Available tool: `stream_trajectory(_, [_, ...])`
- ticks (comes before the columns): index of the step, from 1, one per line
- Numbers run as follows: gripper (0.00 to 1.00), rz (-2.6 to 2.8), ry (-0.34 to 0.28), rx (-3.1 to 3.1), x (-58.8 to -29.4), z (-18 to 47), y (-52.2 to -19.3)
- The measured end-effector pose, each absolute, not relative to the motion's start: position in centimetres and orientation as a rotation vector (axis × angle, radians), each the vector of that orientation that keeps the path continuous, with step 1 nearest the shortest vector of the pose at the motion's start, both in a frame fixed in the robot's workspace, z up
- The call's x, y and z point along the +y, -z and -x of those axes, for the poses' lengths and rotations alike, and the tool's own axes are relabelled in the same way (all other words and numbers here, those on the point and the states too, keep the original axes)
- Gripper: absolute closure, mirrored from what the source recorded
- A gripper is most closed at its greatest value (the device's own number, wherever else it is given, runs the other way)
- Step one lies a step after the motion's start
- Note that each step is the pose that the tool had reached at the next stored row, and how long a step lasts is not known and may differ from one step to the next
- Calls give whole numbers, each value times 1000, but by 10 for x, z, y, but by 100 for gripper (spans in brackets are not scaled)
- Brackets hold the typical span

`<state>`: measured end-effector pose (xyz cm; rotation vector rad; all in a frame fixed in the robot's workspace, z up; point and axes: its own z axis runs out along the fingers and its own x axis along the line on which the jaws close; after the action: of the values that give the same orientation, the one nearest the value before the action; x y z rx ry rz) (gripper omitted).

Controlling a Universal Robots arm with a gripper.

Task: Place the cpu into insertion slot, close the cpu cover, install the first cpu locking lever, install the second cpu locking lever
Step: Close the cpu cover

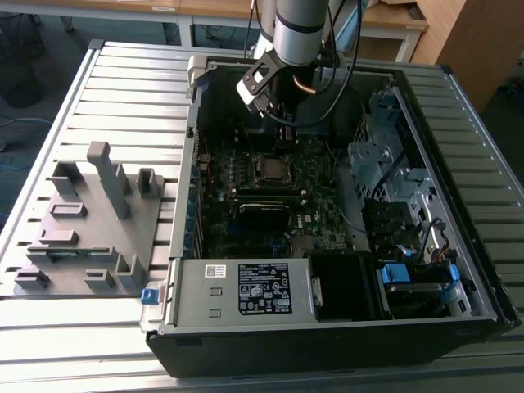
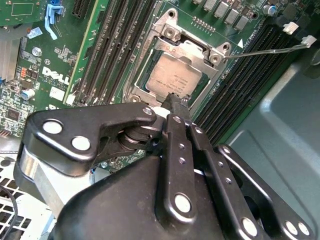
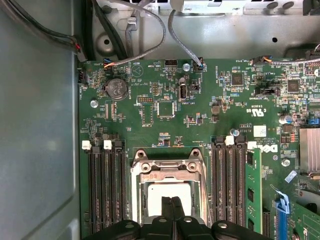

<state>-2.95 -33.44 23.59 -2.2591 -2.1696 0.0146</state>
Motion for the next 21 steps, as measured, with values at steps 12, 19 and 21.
stream_trajectory(12, [90,2226,-14,-2203,-334,30,-236])
stream_trajectory(19, [90,2201,-14,-2228,-334,30,-236])
stream_trajectory(21, [90,2201,-14,-2228,-334,30,-236])
